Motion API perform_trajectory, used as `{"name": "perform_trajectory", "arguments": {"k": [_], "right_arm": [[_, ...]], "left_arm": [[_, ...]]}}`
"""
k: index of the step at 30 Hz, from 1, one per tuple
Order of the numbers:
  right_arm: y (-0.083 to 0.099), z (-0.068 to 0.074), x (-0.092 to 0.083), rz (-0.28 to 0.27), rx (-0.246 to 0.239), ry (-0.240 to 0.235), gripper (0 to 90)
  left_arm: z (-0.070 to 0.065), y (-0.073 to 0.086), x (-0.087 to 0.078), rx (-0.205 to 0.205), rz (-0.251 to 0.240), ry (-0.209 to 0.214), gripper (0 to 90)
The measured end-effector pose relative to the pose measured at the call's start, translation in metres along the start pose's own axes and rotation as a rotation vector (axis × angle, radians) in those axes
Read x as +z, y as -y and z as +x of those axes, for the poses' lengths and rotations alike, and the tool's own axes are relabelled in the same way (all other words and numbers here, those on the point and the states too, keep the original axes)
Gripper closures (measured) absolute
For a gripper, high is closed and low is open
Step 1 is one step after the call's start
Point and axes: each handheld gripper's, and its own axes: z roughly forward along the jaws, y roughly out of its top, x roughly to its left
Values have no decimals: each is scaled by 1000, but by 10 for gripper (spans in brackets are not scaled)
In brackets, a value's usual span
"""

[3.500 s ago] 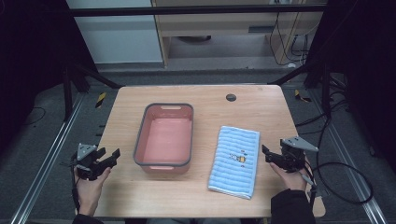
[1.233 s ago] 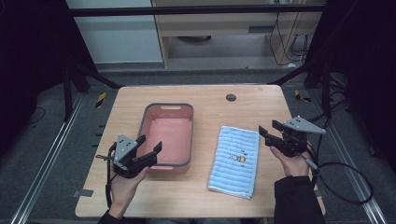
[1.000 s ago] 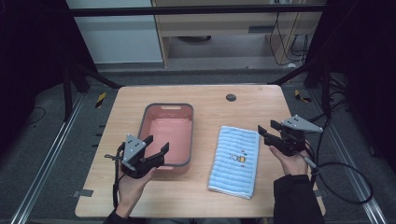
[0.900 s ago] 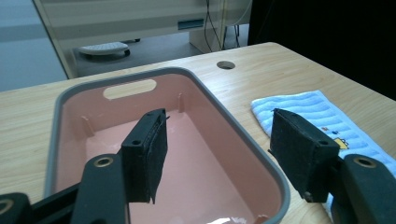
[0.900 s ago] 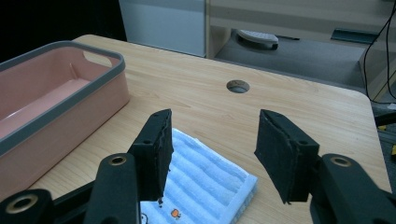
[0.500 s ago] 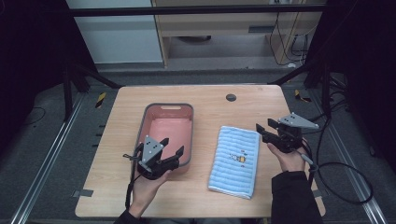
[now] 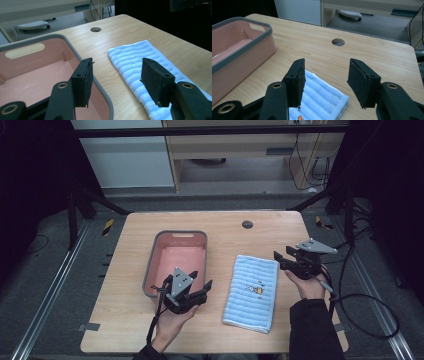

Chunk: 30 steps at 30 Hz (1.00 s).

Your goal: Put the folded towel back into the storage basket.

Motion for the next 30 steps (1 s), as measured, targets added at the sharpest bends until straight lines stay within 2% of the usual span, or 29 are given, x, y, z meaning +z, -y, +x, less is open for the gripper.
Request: {"name": "perform_trajectory", "arguments": {"k": [6,15,30], "right_arm": [[3,-4,6,10,15,1,485],[12,-7,22,38,-2,19,495],[30,-15,42,79,8,44,512]], "left_arm": [[-12,3,10,19,21,26,436],[-30,9,26,38,53,56,452],[-45,32,48,44,131,78,500]]}}
